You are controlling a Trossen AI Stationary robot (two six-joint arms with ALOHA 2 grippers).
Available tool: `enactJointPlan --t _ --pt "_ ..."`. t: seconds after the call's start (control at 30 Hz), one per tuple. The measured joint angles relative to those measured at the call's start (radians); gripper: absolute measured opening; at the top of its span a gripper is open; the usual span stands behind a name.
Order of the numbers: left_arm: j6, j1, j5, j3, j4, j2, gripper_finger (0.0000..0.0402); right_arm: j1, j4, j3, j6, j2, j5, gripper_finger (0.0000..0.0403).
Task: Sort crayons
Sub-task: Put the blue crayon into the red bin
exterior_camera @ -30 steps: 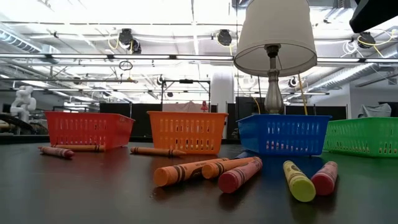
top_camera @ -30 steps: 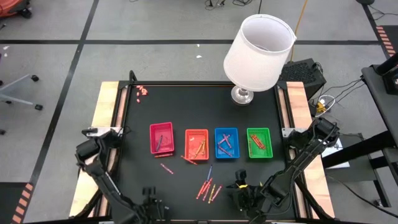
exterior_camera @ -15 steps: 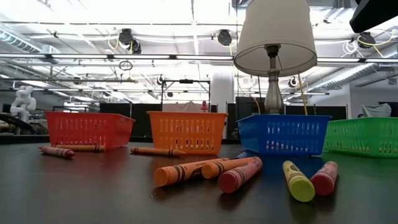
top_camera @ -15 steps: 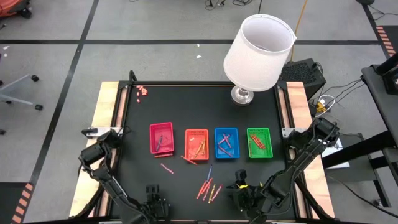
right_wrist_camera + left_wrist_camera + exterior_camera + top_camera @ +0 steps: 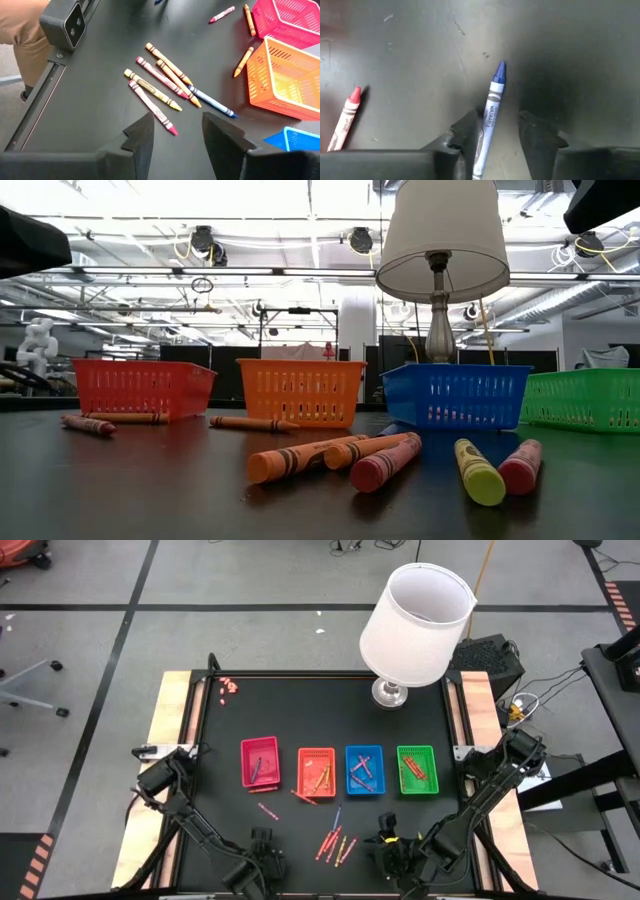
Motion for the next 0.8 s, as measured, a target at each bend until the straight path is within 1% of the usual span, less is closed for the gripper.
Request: enactJointPlan --t 0.17,0.3,0.37,0.6,0.7,0.8 --pt "0.005 0.002 -0.001 0.0 -0.001 -0.003 0.0075 0.0 0.0 0.0 0.0 0.0 0.0 0.015" --pt "0.005 0.002 -0.045 -0.002 -0.003 -0.001 0.0027 0.0 0.0 0.0 0.003 0.0 -0.001 0.015" --pt "0.004 0.002 -0.054 -0.003 -0.004 -0.001 0.001 0.0 0.0 0.0 0.004 0.0 -0.001 0.015" --pt "0.0 -0.002 -0.07 0.017 -0.003 0.003 0.0017 0.0 0.0 0.0 0.004 0.0 -0.001 0.015" --pt "0.0 -0.001 -0.077 0.057 -0.035 0.004 0.0011 0.0 0.0 0.0 0.004 0.0 -0.001 0.015" --pt "0.0 0.001 -0.115 0.124 -0.096 0.004 0.0007 0.0 0.0 0.0 0.004 0.0 0.0 0.015"
